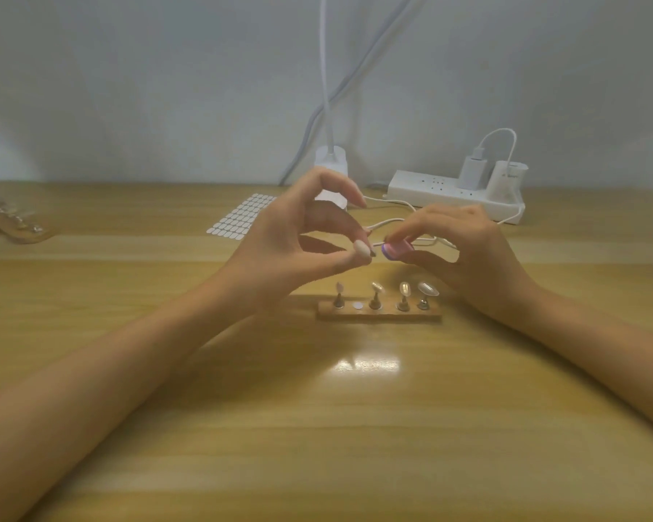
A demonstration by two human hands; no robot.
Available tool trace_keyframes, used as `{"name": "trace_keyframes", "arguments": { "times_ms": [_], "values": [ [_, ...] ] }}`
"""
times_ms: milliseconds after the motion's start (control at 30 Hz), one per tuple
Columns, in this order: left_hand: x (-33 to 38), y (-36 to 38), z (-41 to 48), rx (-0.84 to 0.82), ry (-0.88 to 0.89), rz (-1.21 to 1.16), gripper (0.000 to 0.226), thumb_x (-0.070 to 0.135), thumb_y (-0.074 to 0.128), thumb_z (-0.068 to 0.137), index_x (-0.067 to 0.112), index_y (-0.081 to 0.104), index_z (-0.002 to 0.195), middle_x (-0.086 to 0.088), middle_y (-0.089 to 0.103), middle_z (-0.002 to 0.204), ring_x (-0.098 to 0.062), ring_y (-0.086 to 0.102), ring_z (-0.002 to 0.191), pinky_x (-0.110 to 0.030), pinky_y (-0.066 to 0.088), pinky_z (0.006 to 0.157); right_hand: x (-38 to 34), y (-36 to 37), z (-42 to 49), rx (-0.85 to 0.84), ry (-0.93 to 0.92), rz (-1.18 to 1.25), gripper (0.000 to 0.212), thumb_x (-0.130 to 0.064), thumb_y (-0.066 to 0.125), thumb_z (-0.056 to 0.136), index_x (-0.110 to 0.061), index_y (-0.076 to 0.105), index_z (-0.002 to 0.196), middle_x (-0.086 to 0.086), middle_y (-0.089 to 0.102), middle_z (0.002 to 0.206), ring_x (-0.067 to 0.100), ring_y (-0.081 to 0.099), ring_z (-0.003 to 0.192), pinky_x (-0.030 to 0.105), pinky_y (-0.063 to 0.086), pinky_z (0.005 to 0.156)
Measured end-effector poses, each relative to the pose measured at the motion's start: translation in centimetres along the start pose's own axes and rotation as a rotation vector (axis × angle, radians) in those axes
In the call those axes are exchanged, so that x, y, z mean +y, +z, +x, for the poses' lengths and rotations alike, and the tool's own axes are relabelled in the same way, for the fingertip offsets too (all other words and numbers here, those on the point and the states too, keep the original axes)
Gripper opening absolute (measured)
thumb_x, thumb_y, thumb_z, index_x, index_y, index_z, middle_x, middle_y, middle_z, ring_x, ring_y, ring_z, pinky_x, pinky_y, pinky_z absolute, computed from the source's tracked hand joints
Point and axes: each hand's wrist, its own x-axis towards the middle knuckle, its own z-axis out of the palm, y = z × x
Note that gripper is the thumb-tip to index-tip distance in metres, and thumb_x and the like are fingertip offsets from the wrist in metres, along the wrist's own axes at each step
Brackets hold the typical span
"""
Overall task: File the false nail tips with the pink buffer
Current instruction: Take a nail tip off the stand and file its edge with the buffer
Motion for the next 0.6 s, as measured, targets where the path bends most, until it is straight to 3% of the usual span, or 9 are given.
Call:
{"name": "trace_keyframes", "arguments": {
  "times_ms": [133, 200, 367, 500, 600],
  "values": [
    [0.5, -0.2, 0.0, -0.214, 0.079, 0.229, 0.046, 0.011, 0.077, 0.084, 0.023, 0.051, 0.120, 0.010, 0.076, 0.087, -0.016, 0.069, 0.105, -0.028, 0.048, 0.102, 0.1, 0.0, -0.2, -0.019, 0.002, -0.028, 0.011, -0.024, 0.075, 0.091, -0.015, 0.075, 0.096, -0.019, 0.068, 0.095, 0.010, 0.068, 0.083, 0.062, 0.045, 0.079],
    [0.2, 0.0, -0.3, -0.267, 0.090, 0.268, 0.047, 0.007, 0.075, 0.083, 0.021, 0.051, 0.121, 0.012, 0.075, 0.087, -0.013, 0.067, 0.103, -0.025, 0.042, 0.100, 0.2, -0.1, -0.3, -0.022, 0.000, -0.018, 0.010, -0.025, 0.074, 0.091, -0.016, 0.075, 0.096, -0.022, 0.066, 0.097, 0.008, 0.068, 0.084, 0.062, 0.045, 0.079],
    [-0.6, 0.5, -0.7, -0.215, 0.046, 0.290, 0.040, 0.008, 0.073, 0.084, 0.022, 0.052, 0.116, 0.016, 0.073, 0.086, -0.013, 0.067, 0.094, -0.036, 0.048, 0.089, 0.2, 0.1, -0.4, -0.018, -0.015, -0.056, 0.012, -0.029, 0.072, 0.091, -0.019, 0.074, 0.096, -0.020, 0.068, 0.098, 0.007, 0.067, 0.086, 0.058, 0.042, 0.082],
    [-1.2, 1.0, -0.9, -0.184, -0.083, 0.237, 0.040, 0.001, 0.072, 0.087, 0.020, 0.052, 0.115, 0.012, 0.072, 0.083, -0.012, 0.068, 0.086, -0.020, 0.048, 0.079, 0.1, 0.1, -0.5, -0.018, -0.007, -0.069, 0.011, -0.030, 0.072, 0.091, -0.020, 0.074, 0.096, -0.016, 0.069, 0.096, 0.008, 0.067, 0.087, 0.055, 0.041, 0.084],
    [-1.2, 1.3, -0.9, -0.179, -0.136, 0.186, 0.040, 0.000, 0.073, 0.087, 0.019, 0.051, 0.114, 0.011, 0.070, 0.081, -0.013, 0.070, 0.089, -0.019, 0.047, 0.076, 0.0, 0.1, -0.5, -0.023, 0.001, -0.080, 0.014, -0.033, 0.070, 0.092, -0.021, 0.074, 0.096, -0.016, 0.070, 0.098, 0.007, 0.067, 0.088, 0.052, 0.040, 0.085]
  ]
}}
